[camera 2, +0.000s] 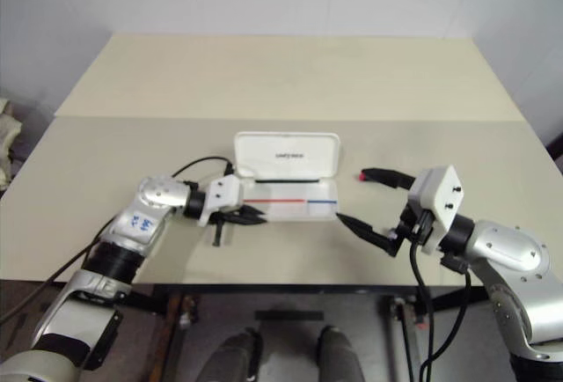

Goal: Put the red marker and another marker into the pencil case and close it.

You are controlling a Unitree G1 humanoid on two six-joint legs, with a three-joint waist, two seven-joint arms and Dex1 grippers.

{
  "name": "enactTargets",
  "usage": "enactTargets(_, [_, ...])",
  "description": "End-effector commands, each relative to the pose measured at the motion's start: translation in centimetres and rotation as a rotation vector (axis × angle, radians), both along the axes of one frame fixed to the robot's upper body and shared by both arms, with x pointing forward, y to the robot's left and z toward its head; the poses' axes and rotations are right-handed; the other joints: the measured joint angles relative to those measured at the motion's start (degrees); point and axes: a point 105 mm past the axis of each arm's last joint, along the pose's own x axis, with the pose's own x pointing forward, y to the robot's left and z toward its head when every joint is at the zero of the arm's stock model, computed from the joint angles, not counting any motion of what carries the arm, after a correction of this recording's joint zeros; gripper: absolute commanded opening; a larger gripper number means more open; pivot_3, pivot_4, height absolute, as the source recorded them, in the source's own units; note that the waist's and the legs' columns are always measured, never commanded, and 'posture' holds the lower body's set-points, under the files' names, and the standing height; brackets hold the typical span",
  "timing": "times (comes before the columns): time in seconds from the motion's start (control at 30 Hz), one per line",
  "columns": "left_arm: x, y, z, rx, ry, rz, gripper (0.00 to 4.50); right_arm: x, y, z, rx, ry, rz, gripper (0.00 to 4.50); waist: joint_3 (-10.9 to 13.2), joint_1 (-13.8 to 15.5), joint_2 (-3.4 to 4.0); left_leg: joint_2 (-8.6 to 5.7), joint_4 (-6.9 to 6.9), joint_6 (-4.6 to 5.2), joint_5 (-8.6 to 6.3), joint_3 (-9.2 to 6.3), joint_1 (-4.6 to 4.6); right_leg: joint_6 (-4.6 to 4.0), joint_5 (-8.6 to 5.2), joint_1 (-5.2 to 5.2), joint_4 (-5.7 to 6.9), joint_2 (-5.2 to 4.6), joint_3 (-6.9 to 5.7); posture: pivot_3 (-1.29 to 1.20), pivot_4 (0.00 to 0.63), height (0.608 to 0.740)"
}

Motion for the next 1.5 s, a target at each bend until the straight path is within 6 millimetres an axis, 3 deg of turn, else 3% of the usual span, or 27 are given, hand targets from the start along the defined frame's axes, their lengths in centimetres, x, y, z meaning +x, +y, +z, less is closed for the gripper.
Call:
enactTargets(0.03, [-0.4, -0.8, 0.0, -0.009, 0.023, -0.003, 1.20, -0.5, -0.1, 1.3, -0.007, -0.055, 0.000, 4.50, 0.00, 0.10, 0.00, 0.00, 0.01, 0.01, 0.00, -0.01, 0.00, 0.00, 0.00, 0.01, 0.00, 0.00, 0.00, 0.00, 0.150, 0.740])
enactTargets(0.37, [-2.1, -2.1, 2.2, -0.167, 0.084, -0.084, 4.47, -0.2, -0.1, 1.4, -0.010, -0.058, 0.004, 4.50, 0.00, -0.04, 0.00, 0.00, -0.02, 0.00, 0.00, -0.02, 0.00, 0.00, 0.00, 0.01, -0.02, 0.00, 0.00, 0.00, 0.150, 0.740])
enactTargets(0.63, [-2.8, -1.5, 3.3, -0.257, 0.043, -0.125, 4.47, 0.2, -0.4, 1.3, -0.026, -0.043, 0.015, 4.50, 0.00, -0.02, 0.00, 0.03, -0.02, 0.00, 0.00, -0.02, 0.02, -0.01, -0.01, 0.01, -0.01, 0.01, 0.00, 0.00, 0.150, 0.740])
enactTargets(0.83, [-2.4, -0.6, 3.0, -0.259, 0.026, -0.103, 4.47, 0.8, -1.1, 1.8, -0.046, -0.047, 0.017, 4.50, 0.00, -0.03, 0.00, 0.01, -0.03, 0.00, 0.00, -0.01, 0.02, -0.01, -0.01, 0.01, -0.04, -0.01, 0.00, 0.00, 0.150, 0.740])
enactTargets(1.17, [-1.9, -0.3, 0.3, -0.335, 0.075, -0.056, 4.47, 0.7, -0.7, 2.3, -0.054, -0.054, 0.035, 4.50, 0.00, -0.01, 0.00, 0.00, -0.02, 0.00, 0.00, 0.00, 0.02, -0.01, 0.00, 0.01, -0.03, -0.02, 0.00, 0.00, 0.150, 0.740])
enactTargets(1.5, [-2.3, -1.2, -0.1, -0.369, 0.082, -0.095, 4.47, 0.8, -1.0, 2.5, -0.078, -0.043, 0.038, 4.50, 0.00, 0.00, 0.00, 0.00, -0.02, 0.00, 0.00, -0.01, 0.01, -0.01, 0.00, 0.01, -0.04, -0.02, 0.00, 0.00, 0.150, 0.740])
